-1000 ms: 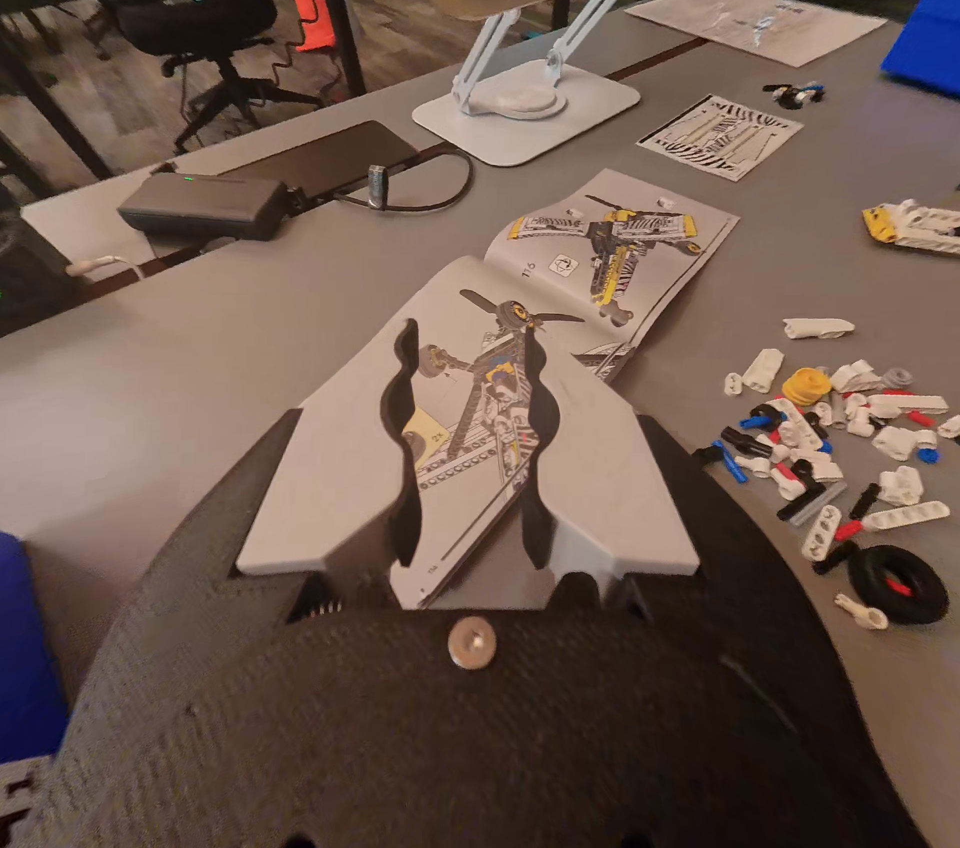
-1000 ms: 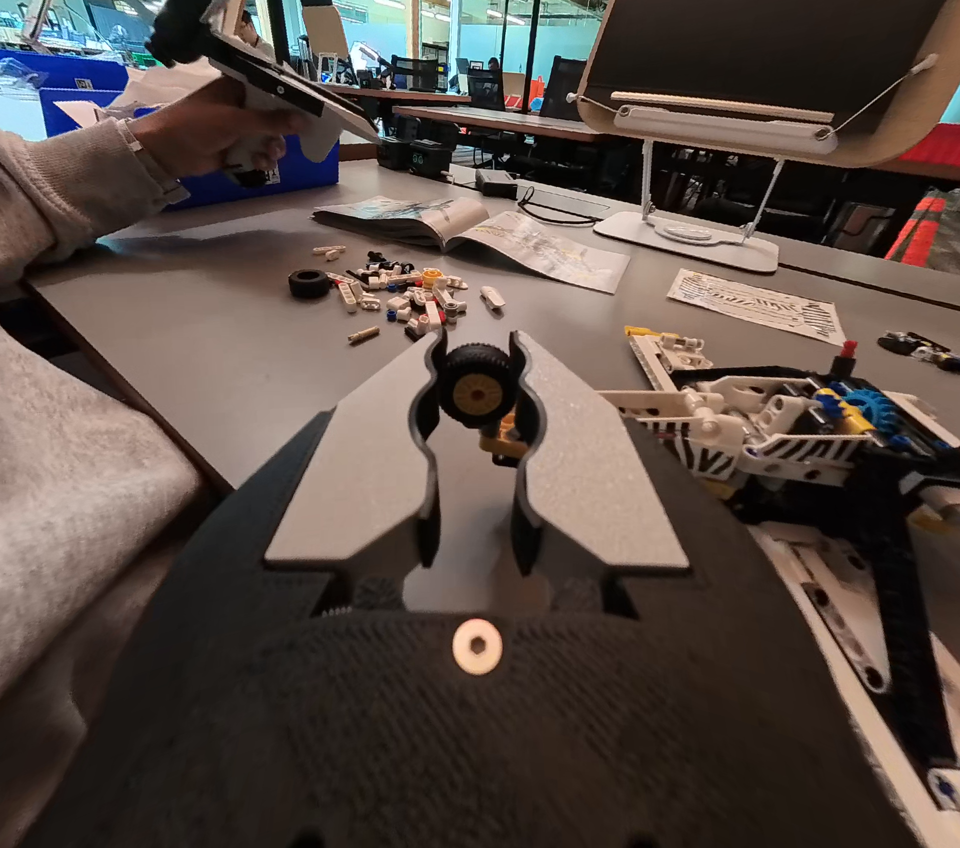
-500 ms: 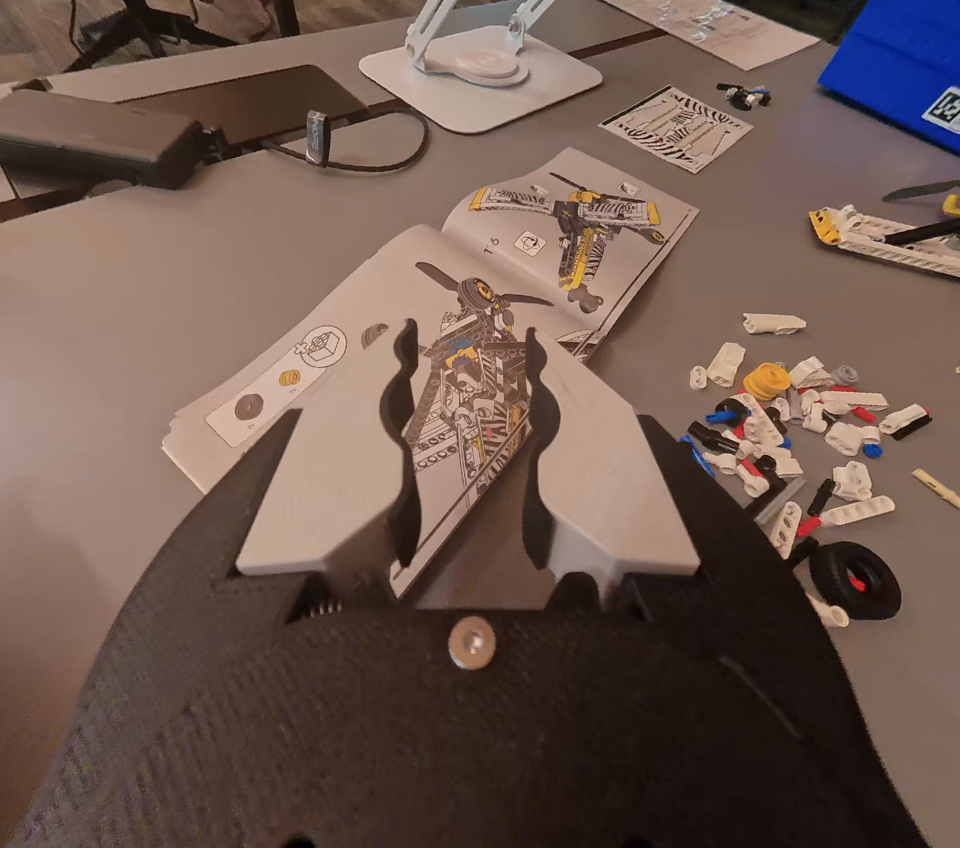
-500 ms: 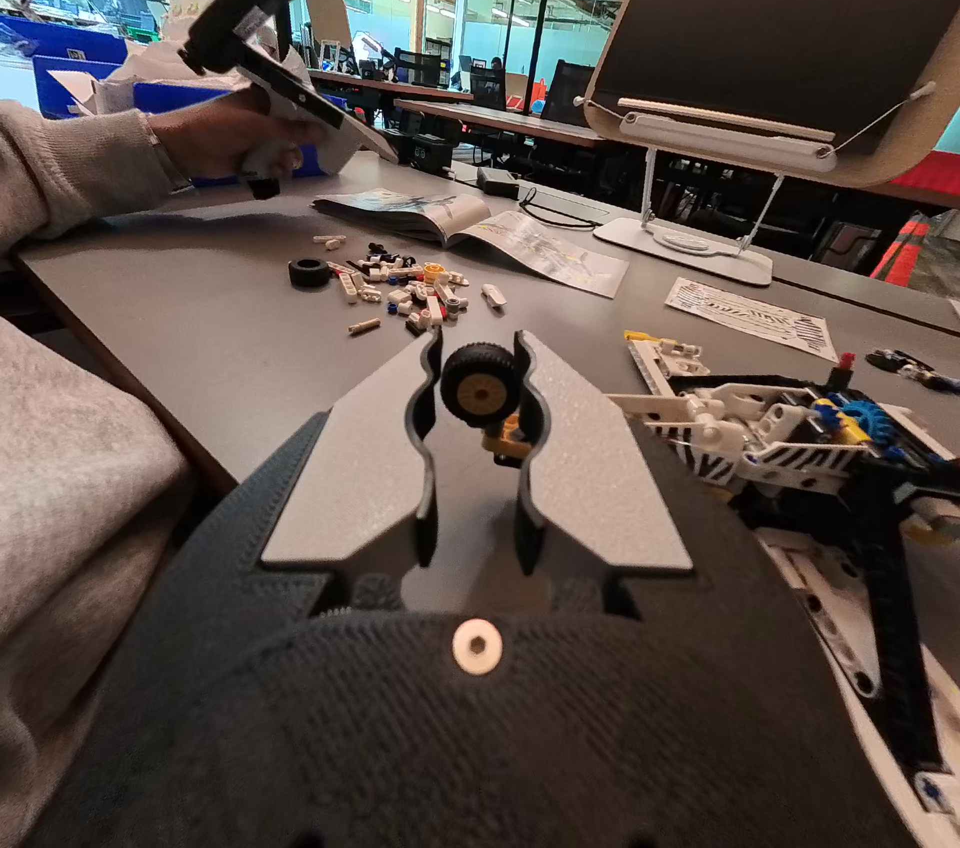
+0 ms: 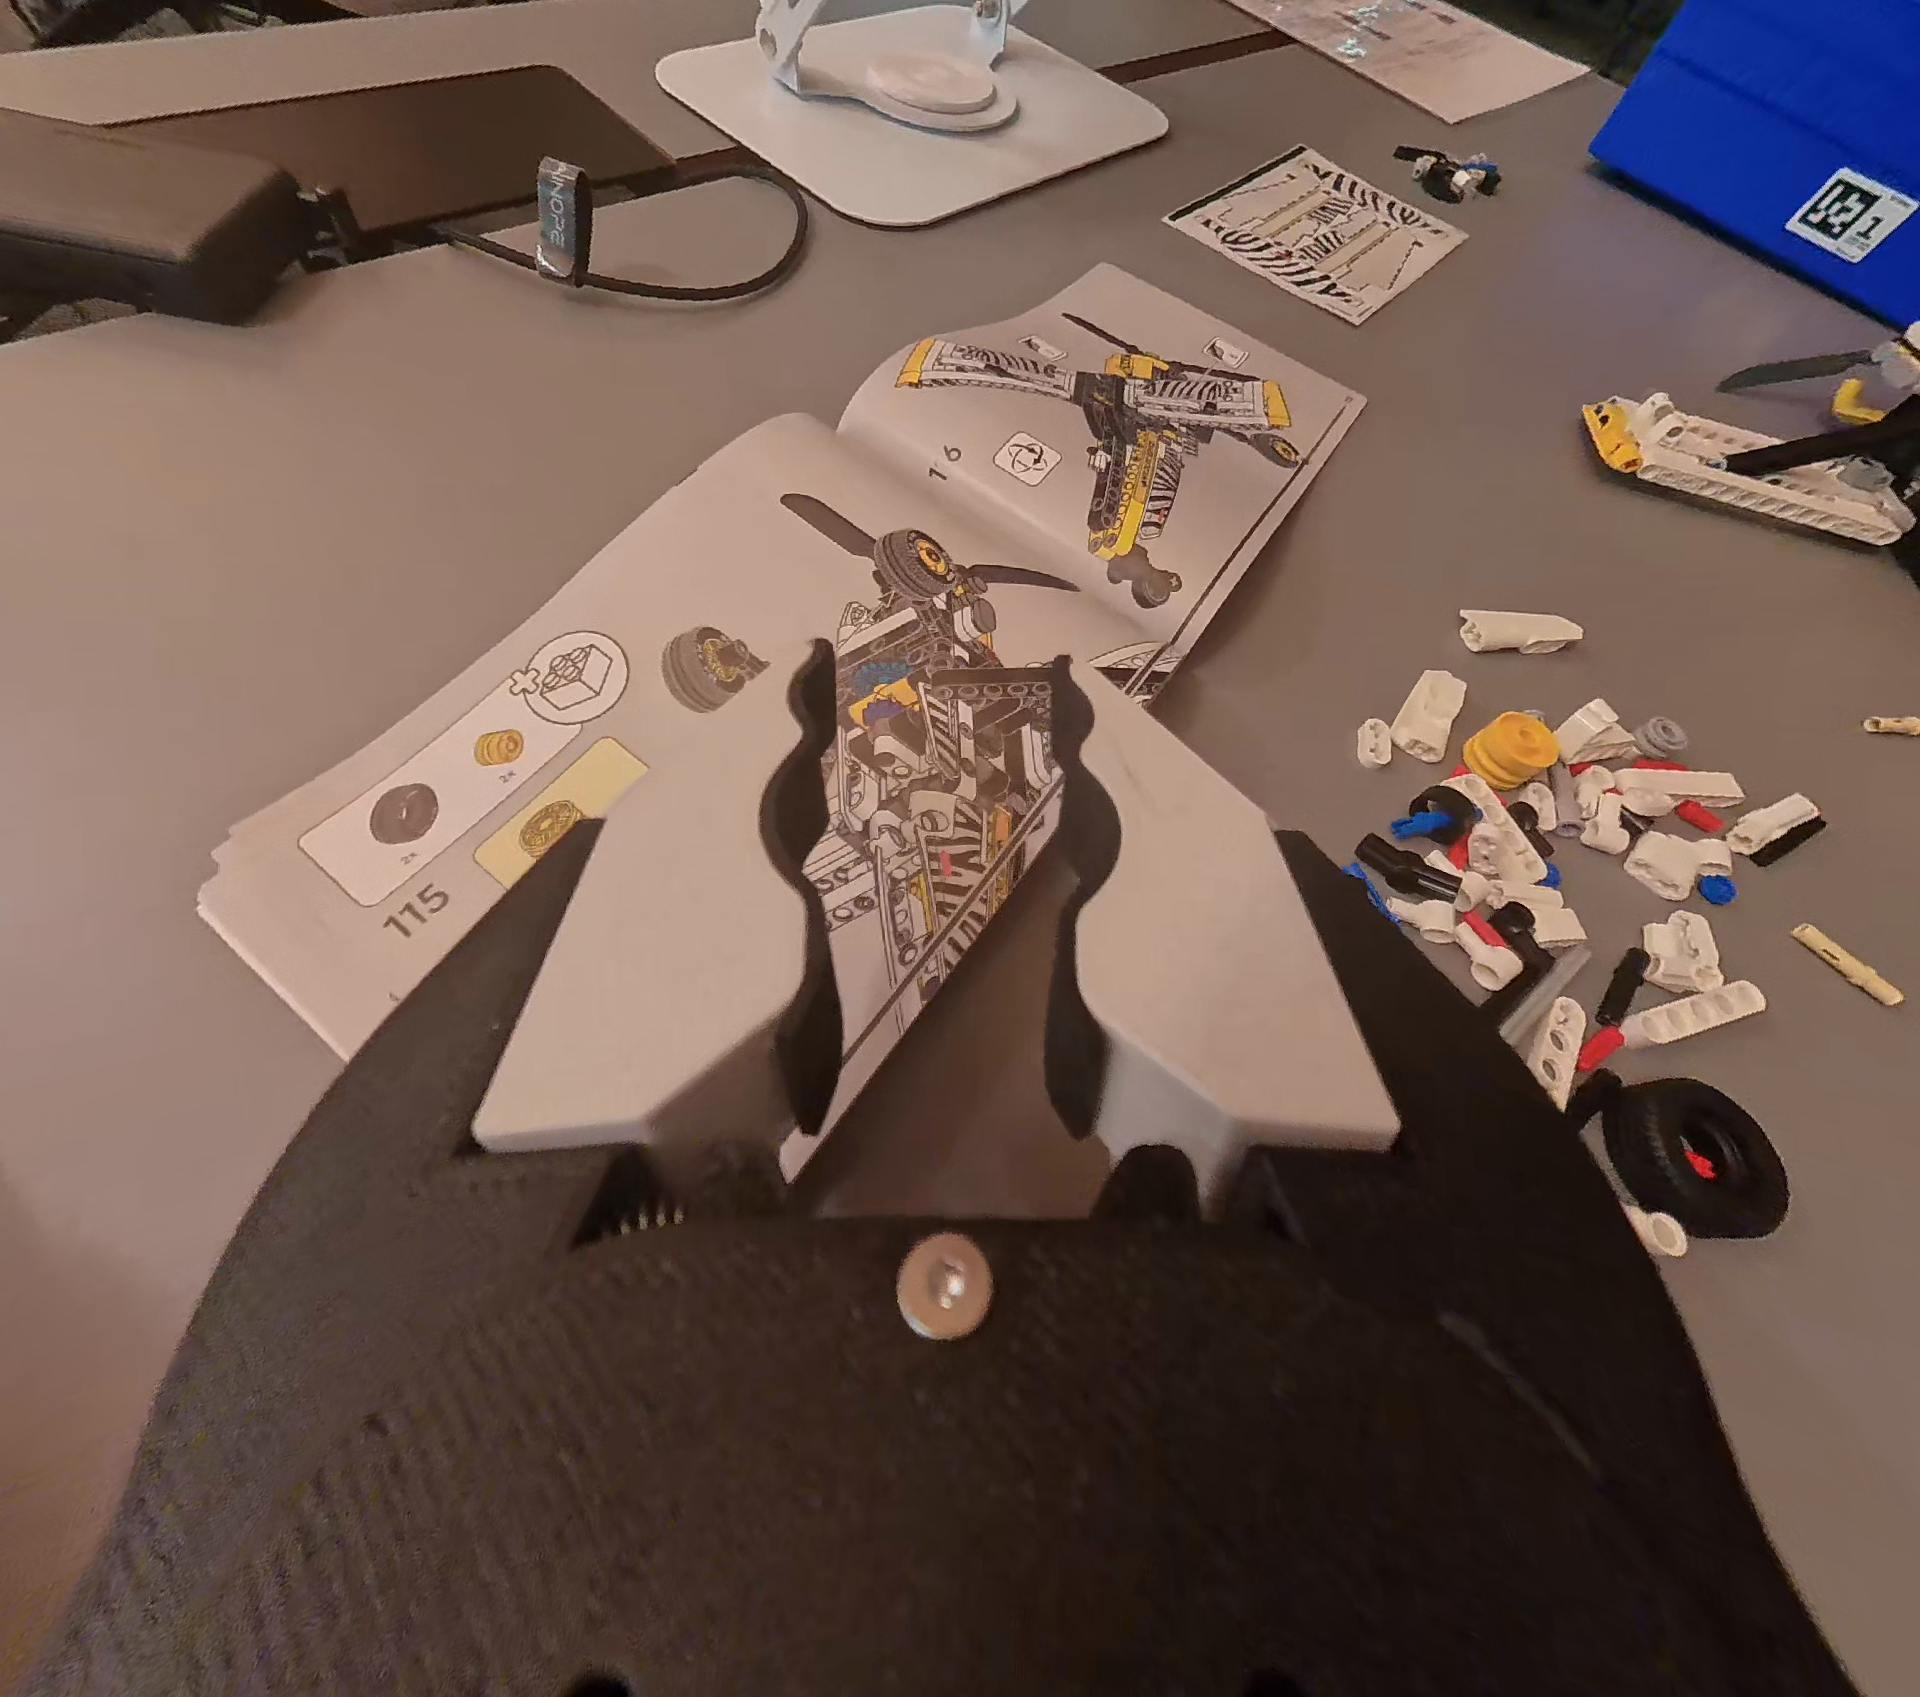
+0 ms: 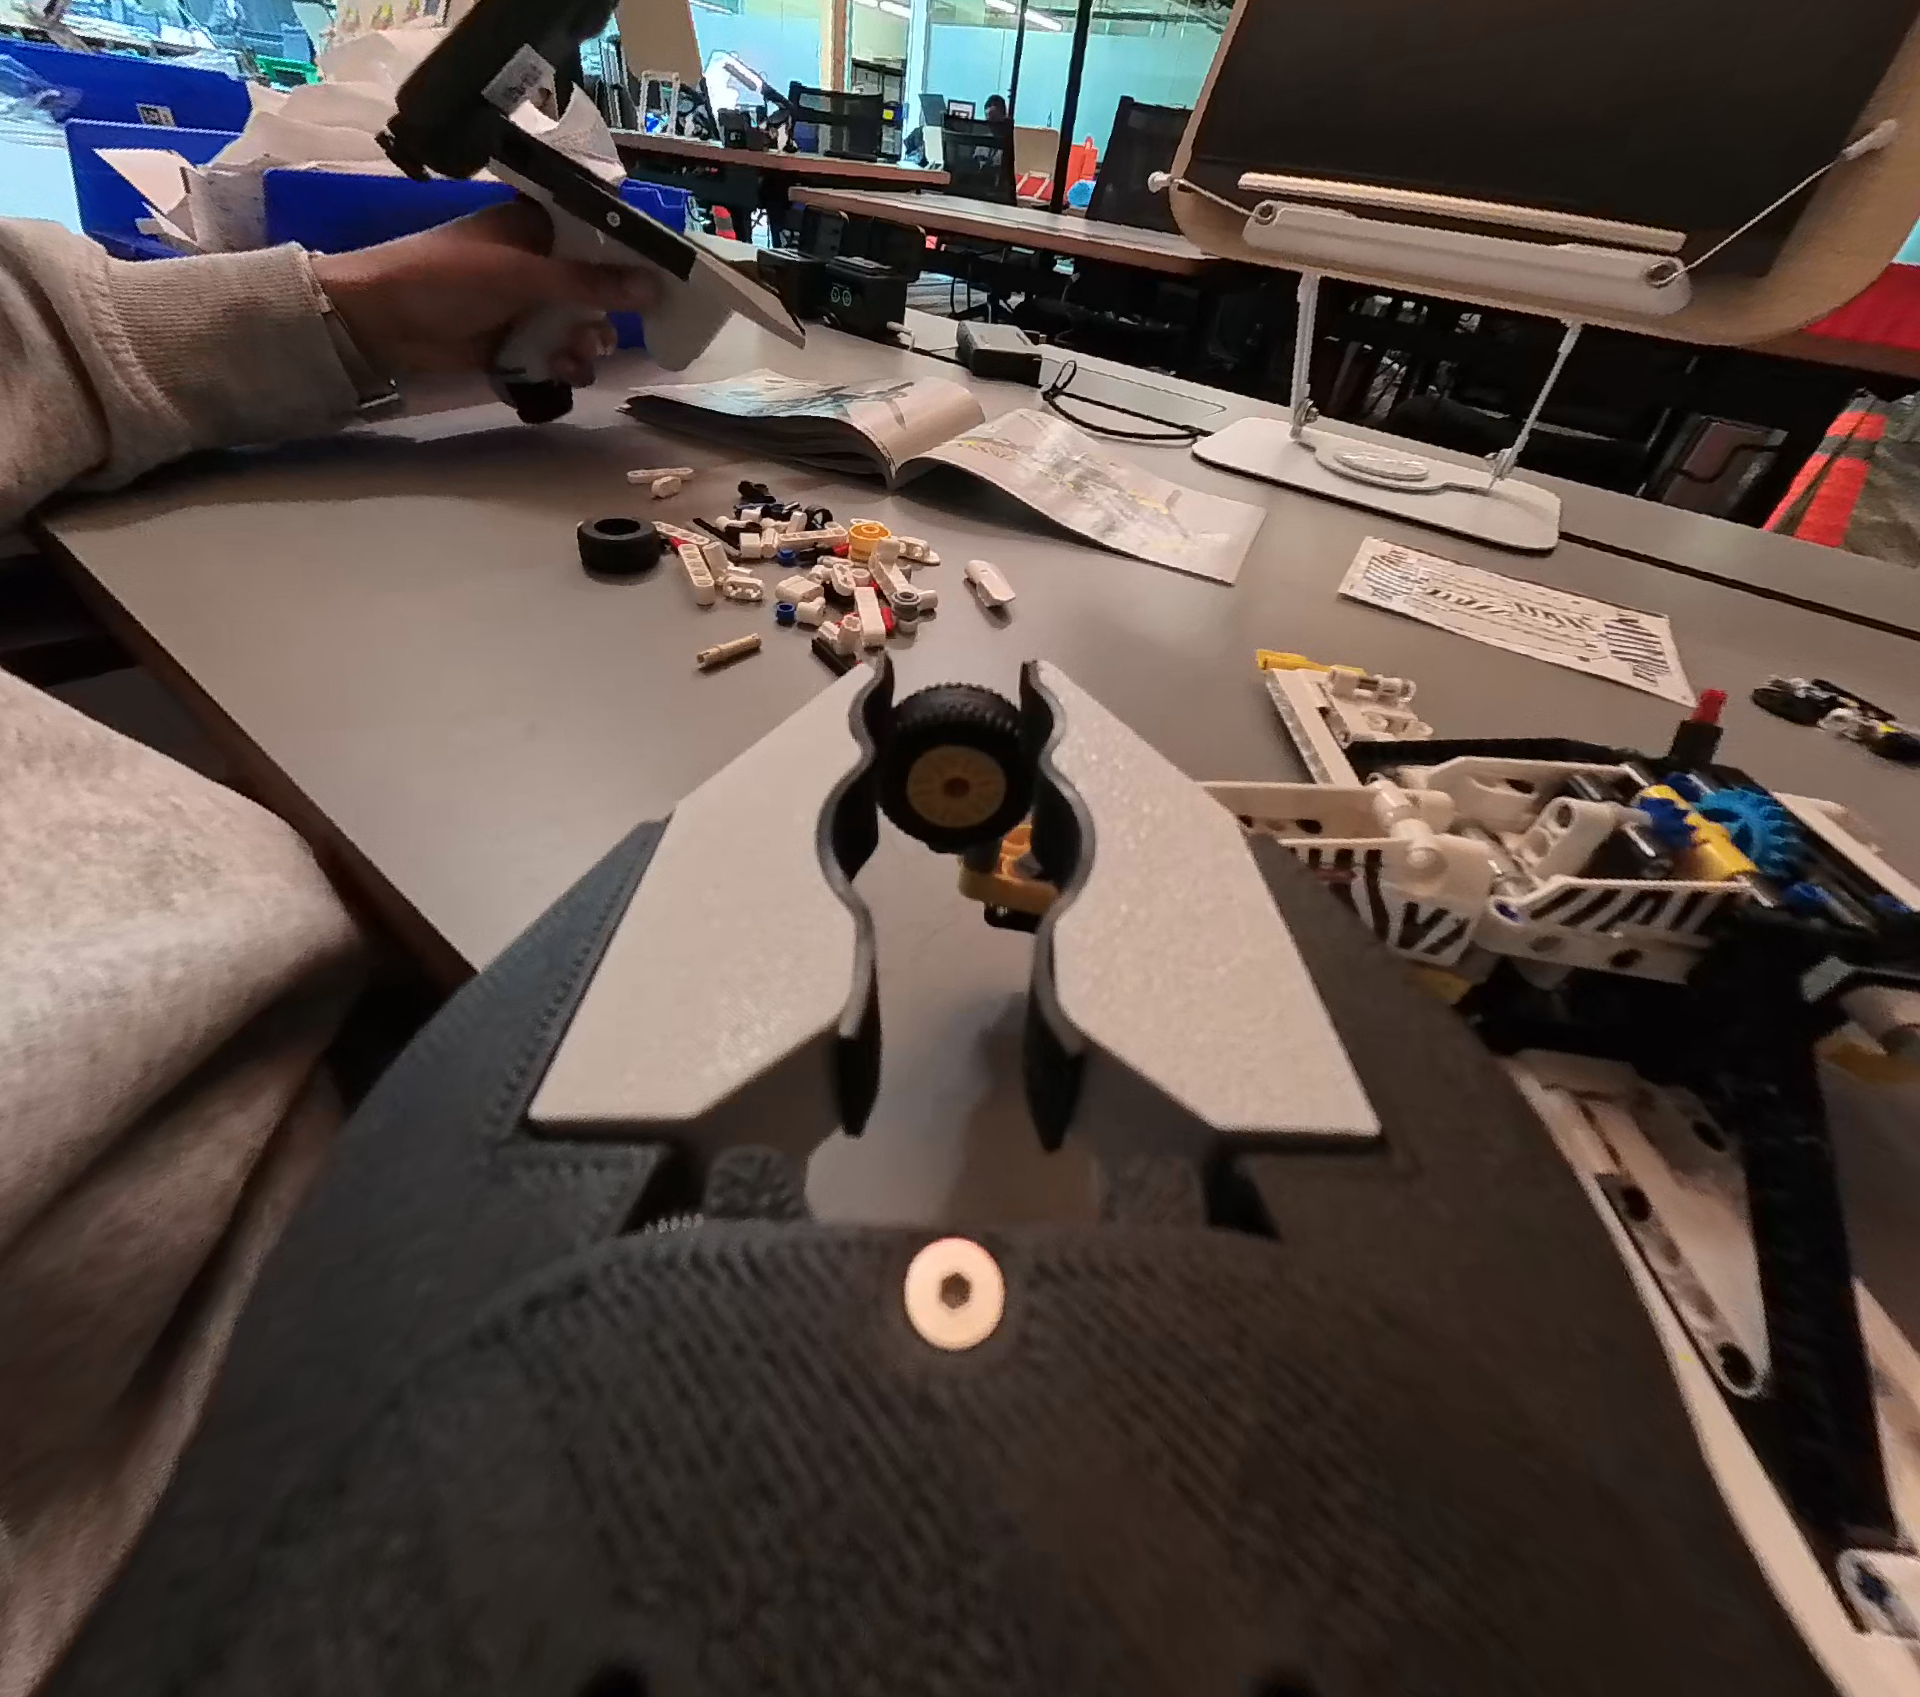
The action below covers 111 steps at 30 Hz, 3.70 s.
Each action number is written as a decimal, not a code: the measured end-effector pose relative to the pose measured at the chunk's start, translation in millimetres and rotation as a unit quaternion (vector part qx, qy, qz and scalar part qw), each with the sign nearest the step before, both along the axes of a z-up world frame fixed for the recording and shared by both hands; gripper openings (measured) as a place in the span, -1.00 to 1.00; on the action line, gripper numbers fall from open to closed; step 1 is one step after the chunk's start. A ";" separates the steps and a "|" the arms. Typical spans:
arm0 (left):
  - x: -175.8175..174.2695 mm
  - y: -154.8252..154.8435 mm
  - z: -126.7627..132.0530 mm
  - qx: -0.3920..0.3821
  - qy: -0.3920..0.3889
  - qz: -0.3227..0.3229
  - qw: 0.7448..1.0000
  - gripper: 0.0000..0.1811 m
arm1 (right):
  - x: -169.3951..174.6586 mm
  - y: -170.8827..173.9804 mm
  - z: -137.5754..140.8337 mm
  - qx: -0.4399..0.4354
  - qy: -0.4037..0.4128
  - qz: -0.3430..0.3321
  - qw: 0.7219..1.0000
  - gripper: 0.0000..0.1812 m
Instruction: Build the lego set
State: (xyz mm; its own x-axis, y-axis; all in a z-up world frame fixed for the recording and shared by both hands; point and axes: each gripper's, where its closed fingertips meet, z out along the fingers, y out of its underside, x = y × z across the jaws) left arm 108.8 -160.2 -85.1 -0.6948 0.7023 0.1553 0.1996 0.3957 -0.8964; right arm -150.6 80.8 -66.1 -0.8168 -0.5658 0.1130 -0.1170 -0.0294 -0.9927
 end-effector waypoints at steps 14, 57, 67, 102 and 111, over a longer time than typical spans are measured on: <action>8.7 -8.2 -3.0 0.033 0.042 0.023 0.998 -0.57 | 0.1 7.0 6.4 -0.032 -0.009 0.011 0.999 -0.78; 30.0 0.3 47.8 0.071 0.360 -0.073 0.928 -0.45 | -7.8 47.6 45.5 -0.173 -0.087 0.027 0.981 -1.00; 41.3 -7.7 49.5 0.055 0.377 -0.034 0.924 -0.42 | -42.8 47.4 53.7 -0.139 -0.217 0.040 0.965 -0.99; 42.0 -12.5 44.7 0.071 0.381 -0.016 0.922 -0.39 | -49.8 40.7 50.0 -0.121 -0.241 0.037 0.962 -0.95; 42.3 -13.3 43.9 0.073 0.380 -0.012 0.922 -0.35 | -50.4 39.6 48.1 -0.120 -0.231 0.033 0.965 -0.95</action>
State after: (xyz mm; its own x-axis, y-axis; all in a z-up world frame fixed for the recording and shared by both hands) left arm 151.0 -173.5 -41.2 -0.3308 0.6496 0.6845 -0.4537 0.5265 -0.7190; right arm -201.0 120.4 -18.0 -0.7743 -0.6213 -0.1201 0.3468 -0.2578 -0.9018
